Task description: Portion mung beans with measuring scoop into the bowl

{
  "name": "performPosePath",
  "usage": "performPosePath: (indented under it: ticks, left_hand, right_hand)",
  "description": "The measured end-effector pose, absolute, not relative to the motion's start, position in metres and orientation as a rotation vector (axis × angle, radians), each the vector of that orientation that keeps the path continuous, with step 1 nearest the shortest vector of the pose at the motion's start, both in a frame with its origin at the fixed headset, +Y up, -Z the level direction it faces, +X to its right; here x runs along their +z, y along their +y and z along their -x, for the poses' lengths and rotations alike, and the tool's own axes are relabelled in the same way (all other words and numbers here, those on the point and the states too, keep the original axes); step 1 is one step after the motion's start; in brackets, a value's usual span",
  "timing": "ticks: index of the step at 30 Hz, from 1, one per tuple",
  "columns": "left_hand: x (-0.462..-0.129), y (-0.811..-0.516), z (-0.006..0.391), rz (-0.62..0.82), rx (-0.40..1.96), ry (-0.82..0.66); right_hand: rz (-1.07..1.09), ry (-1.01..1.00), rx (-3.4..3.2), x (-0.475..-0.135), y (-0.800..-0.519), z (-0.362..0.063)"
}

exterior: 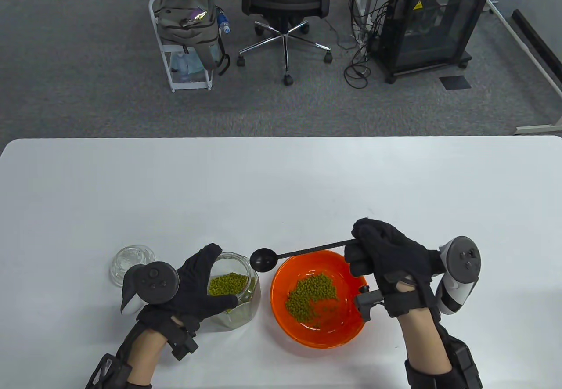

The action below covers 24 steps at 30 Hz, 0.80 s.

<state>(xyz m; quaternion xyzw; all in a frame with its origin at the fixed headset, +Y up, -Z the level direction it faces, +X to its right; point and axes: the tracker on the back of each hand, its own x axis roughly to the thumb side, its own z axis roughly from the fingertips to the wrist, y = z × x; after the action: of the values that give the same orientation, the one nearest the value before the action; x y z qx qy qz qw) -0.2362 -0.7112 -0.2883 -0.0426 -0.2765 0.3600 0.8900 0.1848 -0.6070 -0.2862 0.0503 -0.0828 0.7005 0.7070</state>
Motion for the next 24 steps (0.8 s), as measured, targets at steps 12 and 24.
performPosePath:
  ticks: [12, 24]
  left_hand:
    - [-0.288, -0.711, 0.236, 0.088, 0.75, -0.575]
    - [-0.289, -0.711, 0.236, 0.089, 0.745, -0.578]
  right_hand:
    - [-0.263, -0.286, 1.908, -0.289, -0.574, -0.109]
    - [-0.488, -0.359, 2.318, -0.288, -0.57, -0.021]
